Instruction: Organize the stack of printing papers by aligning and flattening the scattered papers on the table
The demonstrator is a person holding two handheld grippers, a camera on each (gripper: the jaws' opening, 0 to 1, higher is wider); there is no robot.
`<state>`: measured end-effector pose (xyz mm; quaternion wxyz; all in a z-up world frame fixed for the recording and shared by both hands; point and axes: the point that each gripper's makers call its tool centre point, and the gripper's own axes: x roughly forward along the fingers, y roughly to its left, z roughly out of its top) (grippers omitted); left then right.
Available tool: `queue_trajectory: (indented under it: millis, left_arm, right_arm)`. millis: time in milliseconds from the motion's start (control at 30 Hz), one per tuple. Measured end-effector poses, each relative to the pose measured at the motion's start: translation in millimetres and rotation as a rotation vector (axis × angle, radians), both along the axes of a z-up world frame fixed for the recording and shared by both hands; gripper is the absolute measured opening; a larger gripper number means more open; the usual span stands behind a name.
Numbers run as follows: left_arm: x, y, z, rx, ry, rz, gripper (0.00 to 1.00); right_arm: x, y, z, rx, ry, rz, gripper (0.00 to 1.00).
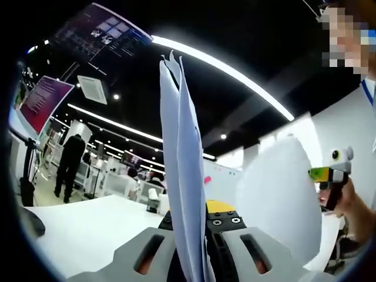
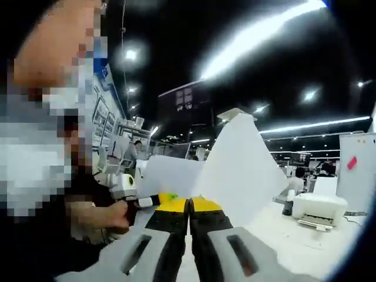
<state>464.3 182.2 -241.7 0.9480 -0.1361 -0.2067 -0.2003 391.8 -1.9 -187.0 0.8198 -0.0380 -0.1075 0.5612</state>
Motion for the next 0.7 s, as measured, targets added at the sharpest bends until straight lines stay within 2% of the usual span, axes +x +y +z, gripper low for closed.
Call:
queue_trajectory:
  millis: [233, 700]
  left_arm:
    - [0.0, 0, -0.1, -0.002, 0.001, 0.000, 0.06]
    - [1.3, 0, 0.2, 0.003, 0.003, -0.002, 0.06]
  right_arm:
    - [-16, 0, 8.5, 0.003, -0.008, 0.059, 0.00]
    - [-40, 5, 11.1, -0.067, -0.049, 0.098, 0.00]
